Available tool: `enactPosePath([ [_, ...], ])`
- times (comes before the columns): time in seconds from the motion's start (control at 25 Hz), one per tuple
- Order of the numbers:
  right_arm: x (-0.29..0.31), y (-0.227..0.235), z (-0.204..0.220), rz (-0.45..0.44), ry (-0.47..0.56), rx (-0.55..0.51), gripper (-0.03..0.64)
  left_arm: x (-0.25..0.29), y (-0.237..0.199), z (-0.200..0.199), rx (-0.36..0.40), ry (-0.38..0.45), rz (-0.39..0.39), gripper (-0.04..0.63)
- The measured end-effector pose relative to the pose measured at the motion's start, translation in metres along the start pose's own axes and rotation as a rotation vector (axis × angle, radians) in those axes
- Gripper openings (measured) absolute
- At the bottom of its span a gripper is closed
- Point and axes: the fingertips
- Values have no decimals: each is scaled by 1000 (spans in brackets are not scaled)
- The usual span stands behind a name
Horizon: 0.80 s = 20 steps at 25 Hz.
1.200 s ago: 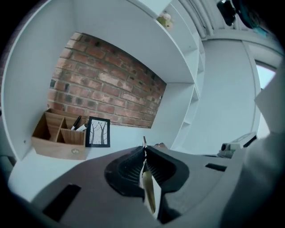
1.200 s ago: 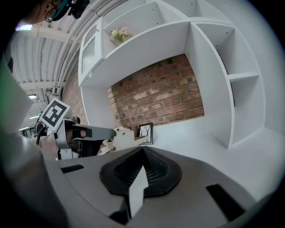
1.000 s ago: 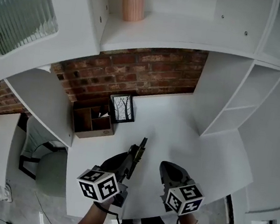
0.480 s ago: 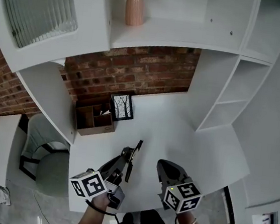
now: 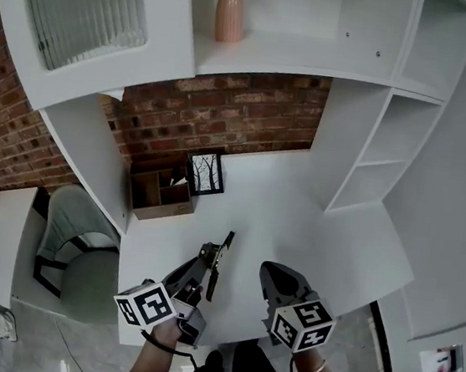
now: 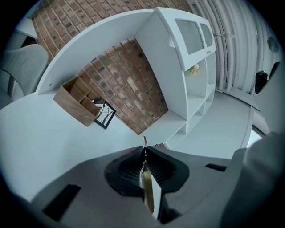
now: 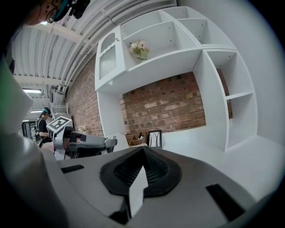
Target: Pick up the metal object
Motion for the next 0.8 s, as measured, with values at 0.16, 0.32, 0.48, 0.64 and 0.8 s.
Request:
enactPosePath([
  [0.16, -2, -6, -2, -1, 3, -19, 3, -4, 3, -1, 6, 5, 5, 29],
  [0.32, -4, -10, -6, -1, 11, -28, 3, -7, 6, -2, 11, 10, 11, 29],
  [0.48, -4, -10, -9, -1, 20, -28, 3, -8, 7, -5, 9, 15, 16, 29],
  [0.64, -6, -9, -5, 3, 10, -19, 3, -8, 7, -2, -2, 16, 21, 29],
  [0.8, -5, -11, -6, 5, 10, -15, 3, -5, 9, -5, -2, 13, 34, 29],
])
Point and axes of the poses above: the fingertips, and each gripper's own axes: x forward along the fingers, y to its right, z out of its underside, and after that the axes turned 3 degrees about z, right-handed
